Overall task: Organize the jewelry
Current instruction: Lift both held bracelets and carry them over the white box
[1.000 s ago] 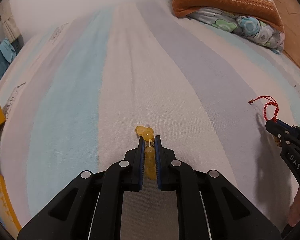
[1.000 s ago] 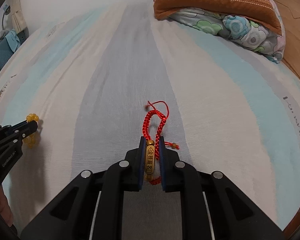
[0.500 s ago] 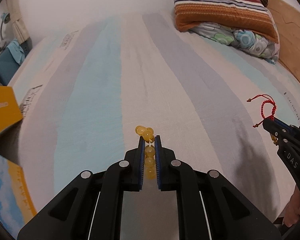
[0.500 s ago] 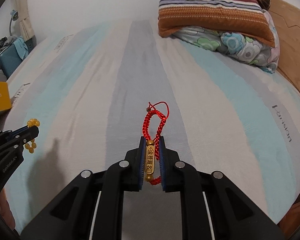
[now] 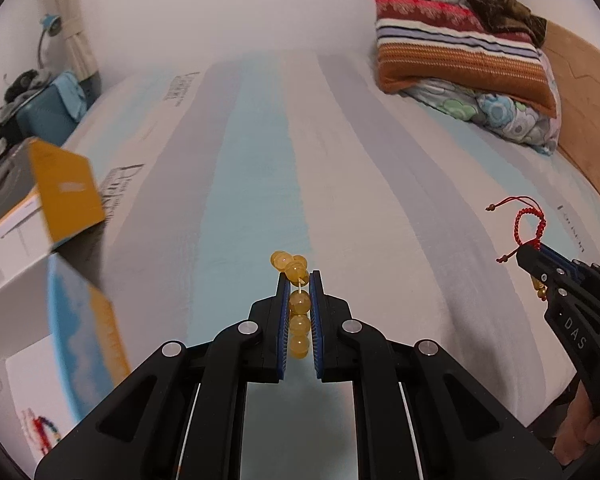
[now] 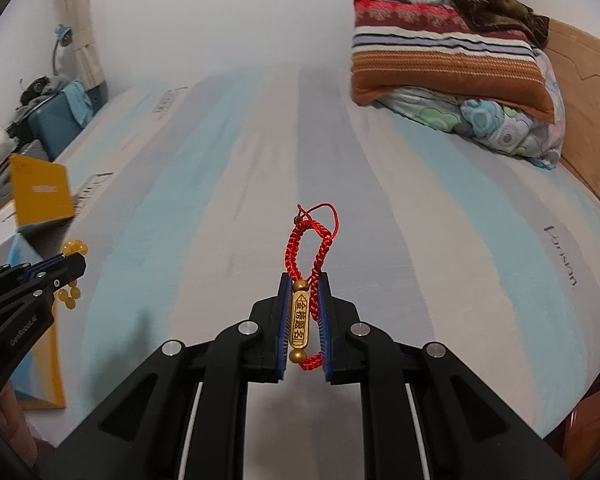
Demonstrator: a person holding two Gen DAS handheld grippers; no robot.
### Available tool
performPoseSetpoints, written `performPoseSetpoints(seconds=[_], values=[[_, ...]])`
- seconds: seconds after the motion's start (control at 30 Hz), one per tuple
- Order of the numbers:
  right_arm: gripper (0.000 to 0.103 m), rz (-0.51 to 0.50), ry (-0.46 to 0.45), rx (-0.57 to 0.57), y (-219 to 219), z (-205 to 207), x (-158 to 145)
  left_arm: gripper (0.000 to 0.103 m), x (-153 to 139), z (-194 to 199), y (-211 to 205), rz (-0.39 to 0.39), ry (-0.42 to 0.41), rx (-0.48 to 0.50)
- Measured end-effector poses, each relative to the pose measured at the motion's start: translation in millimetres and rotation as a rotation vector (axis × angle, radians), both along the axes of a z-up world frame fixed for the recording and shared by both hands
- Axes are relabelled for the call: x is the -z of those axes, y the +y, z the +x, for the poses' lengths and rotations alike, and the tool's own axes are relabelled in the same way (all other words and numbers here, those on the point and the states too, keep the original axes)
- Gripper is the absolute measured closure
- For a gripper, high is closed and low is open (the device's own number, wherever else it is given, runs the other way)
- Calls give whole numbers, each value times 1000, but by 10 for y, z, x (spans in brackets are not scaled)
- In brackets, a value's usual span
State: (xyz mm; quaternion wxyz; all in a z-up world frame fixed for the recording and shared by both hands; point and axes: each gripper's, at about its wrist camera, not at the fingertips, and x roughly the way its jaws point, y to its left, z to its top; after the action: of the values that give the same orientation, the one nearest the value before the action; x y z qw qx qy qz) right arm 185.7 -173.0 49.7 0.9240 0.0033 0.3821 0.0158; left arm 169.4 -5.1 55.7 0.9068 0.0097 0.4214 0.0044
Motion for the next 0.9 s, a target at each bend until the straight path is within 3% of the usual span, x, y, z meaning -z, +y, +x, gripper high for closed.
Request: performPoseSetpoints(seconds=[0.57,0.9], values=[[92,44,-46,-220,1592,-506,-363,94,-494,-872,1229,-27,-67,-172],[92,50,-42,-360,2579,-718,-387,94,-497,-1332,2036,-20,-72,-295]])
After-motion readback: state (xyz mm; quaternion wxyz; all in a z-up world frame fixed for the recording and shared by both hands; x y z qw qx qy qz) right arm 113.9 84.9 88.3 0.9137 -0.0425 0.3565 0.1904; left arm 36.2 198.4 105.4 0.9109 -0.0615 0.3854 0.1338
